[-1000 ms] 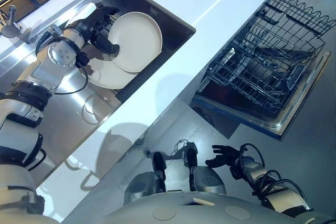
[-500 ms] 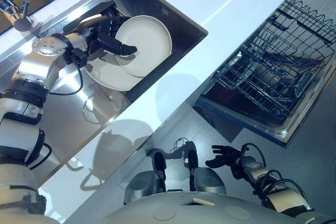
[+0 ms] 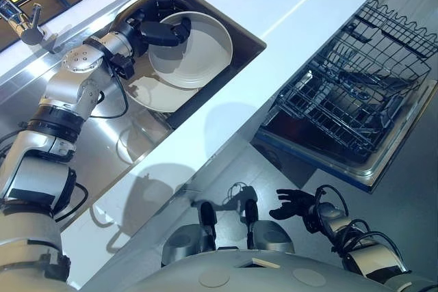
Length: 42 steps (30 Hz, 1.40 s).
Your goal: Pick up plates and place into dishwasher.
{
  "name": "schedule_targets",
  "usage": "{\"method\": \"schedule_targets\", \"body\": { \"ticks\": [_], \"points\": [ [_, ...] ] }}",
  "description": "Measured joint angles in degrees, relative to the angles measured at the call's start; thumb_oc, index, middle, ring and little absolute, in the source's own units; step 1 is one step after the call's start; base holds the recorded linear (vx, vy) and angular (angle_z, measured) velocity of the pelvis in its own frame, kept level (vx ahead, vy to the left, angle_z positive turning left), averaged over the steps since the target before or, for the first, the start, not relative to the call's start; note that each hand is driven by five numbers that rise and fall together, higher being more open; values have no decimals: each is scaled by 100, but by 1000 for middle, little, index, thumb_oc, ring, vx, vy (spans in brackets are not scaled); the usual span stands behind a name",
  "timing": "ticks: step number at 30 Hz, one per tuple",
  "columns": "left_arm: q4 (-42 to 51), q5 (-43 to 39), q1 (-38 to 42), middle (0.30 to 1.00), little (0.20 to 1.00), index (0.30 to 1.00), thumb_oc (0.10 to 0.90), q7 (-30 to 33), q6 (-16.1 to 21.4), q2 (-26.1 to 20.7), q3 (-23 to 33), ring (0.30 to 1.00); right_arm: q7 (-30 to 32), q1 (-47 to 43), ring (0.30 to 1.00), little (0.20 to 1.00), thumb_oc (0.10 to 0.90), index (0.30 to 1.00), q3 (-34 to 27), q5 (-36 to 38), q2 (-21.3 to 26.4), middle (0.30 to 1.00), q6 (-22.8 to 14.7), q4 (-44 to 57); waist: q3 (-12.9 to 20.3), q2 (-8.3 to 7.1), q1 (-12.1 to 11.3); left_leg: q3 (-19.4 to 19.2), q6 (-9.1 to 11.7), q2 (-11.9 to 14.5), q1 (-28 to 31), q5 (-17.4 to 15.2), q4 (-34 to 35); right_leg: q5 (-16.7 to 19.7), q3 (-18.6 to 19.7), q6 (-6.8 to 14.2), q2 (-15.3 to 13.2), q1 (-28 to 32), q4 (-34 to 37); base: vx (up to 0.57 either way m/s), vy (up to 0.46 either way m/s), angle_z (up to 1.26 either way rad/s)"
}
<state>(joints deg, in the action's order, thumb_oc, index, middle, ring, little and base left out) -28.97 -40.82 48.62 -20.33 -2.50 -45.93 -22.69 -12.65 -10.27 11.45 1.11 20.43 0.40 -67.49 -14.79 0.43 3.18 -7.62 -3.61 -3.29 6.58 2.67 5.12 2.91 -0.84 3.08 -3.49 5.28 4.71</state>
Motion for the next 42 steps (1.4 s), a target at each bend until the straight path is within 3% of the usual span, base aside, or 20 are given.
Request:
{"method": "schedule_targets", "body": {
  "ticks": [4,8,10,11,14,16,19,23,28,30,32,36,39,42],
  "points": [
    [96,267,-99,300,200,300,100,57,135,1,21,300,264,58,900,900,800,900,-58,379,23,900,-216,244,23,-27,13,0,3,0,22,-2,0,1,2,-1,-2,27,8,-77,-66,0],
    [506,902,-394,300,200,300,100,318,261,2,280,300,570,185,900,900,800,900,-259,717,133,900,-228,1582,33,-31,55,-3,4,0,56,1,-2,3,12,-3,0,62,23,-135,-86,-1],
    [946,1289,-701,300,200,300,100,538,379,-25,423,300,808,257,900,900,800,900,-548,789,132,900,-563,2115,57,-35,98,2,10,3,74,-6,2,3,10,-3,5,86,40,-166,-60,1],
    [1270,1405,-906,300,200,300,100,673,385,-81,541,300,925,503,900,900,800,900,-711,805,135,900,-592,2836,60,-32,106,0,11,4,62,-7,1,3,13,-3,9,69,42,-190,-61,0],
    [1586,1498,-1300,300,200,300,100,973,438,-309,864,300,904,1176,900,900,800,900,-1062,924,51,900,-1150,4423,86,-50,267,-2,16,15,54,-8,0,3,17,-3,17,65,46,-171,-72,-1],
    [1586,1288,-1696,300,200,300,100,1341,687,-256,1369,300,773,1308,900,900,800,900,-1344,1134,-193,900,-1405,4931,123,-68,417,-21,19,19,46,-13,0,3,18,-3,17,52,46,-131,-66,-6],
    [1590,1098,-2243,300,200,300,100,2082,1398,128,2102,300,751,1416,900,900,800,900,-1664,1480,-418,900,-1535,5487,224,-70,550,-51,24,27,-5,-15,1,5,28,-6,19,-10,47,-84,-41,-5],
    [1890,1189,-3220,300,200,300,100,2982,2418,859,2913,300,1683,1498,900,900,800,900,-1973,1265,-415,900,-1915,6179,342,-42,617,-63,35,37,14,-20,0,3,34,-6,27,-3,51,-37,-9,-1],
    [2419,2091,-3815,300,200,300,100,3895,2708,1000,2959,300,3141,1460,900,900,800,900,-2489,451,-351,900,-2283,6674,348,-34,471,-67,42,40,40,-11,-2,2,28,-8,27,27,50,-14,-9,1],
    [2508,2479,-3817,300,200,300,100,4117,2816,1007,2964,300,3264,1436,900,900,800,900,-2519,301,-327,900,-2441,6932,355,-18,441,-56,49,44,51,-2,-1,1,18,-9,29,49,50,0,0,0],
    [2651,2720,-3817,300,200,300,100,4193,2893,1036,2963,300,3066,1395,900,900,800,900,-2505,324,-324,900,-2621,7177,375,12,456,-53,52,47,61,-1,0,1,13,-9,32,58,51,-39,-40,2],
    [3058,3599,-3802,300,200,300,100,4256,3251,1182,2921,300,626,1162,900,900,800,900,-2164,1673,90,900,-2577,8055,461,165,434,53,62,47,57,7,0,-1,-89,-10,31,104,51,-27,-71,8],
    [3069,4014,-3644,300,200,300,100,4180,3593,1231,2592,300,-771,645,900,900,800,900,-1674,2465,328,900,-2074,8209,506,205,356,230,94,53,20,56,0,-13,-282,-29,37,121,52,-14,-97,29],
    [3094,4218,-3453,300,200,300,100,4066,3671,1285,2111,300,-1304,168,900,900,800,900,-1155,2790,344,900,-1532,8208,510,208,173,345,126,79,-41,130,-2,-14,-418,-31,62,118,52,-8,-63,28]
  ]
}}
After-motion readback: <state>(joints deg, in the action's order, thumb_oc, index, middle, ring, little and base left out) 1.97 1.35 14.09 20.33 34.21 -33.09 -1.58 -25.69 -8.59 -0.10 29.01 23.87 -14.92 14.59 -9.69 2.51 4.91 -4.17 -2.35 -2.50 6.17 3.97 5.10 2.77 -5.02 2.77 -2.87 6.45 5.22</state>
